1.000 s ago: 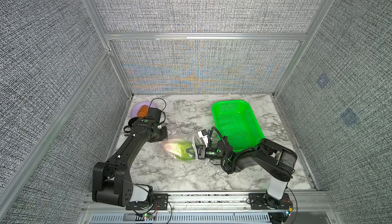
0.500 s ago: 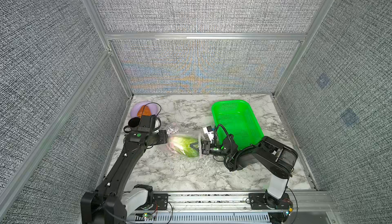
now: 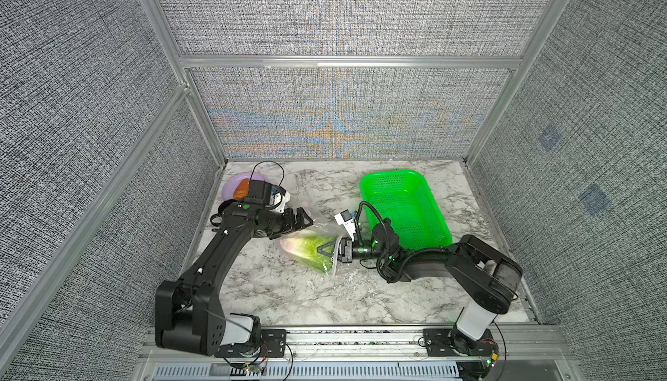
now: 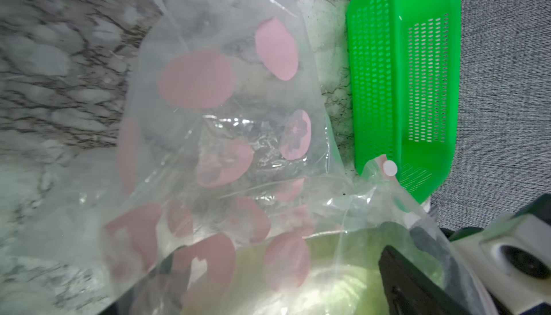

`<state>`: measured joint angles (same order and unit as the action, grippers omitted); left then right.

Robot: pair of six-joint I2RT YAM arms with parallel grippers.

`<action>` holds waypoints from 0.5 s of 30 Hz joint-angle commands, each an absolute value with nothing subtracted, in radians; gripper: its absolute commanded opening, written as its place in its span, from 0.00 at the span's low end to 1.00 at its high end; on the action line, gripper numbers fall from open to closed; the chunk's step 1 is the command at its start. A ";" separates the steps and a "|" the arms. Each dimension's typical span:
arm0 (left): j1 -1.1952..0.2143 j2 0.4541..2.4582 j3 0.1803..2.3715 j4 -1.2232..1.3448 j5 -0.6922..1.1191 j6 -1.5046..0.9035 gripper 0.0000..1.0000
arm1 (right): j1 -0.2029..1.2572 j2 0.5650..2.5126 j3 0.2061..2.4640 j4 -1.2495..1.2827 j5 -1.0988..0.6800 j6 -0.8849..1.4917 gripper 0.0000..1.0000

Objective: Open the zip-top bag and take out the chinese cabbages
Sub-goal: Pick up the Chinese cabbage from the zipper food storage bag.

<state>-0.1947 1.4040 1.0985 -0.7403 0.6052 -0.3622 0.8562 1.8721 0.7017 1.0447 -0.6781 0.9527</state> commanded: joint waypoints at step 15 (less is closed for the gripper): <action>-0.196 1.608 1.158 -0.956 0.653 -0.192 0.86 | 0.856 1.772 0.786 0.621 -0.587 0.564 0.00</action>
<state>-0.1947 1.6142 1.1759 -0.9836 0.6445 -0.1822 0.8562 1.7878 0.7799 0.5934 -0.6140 0.6170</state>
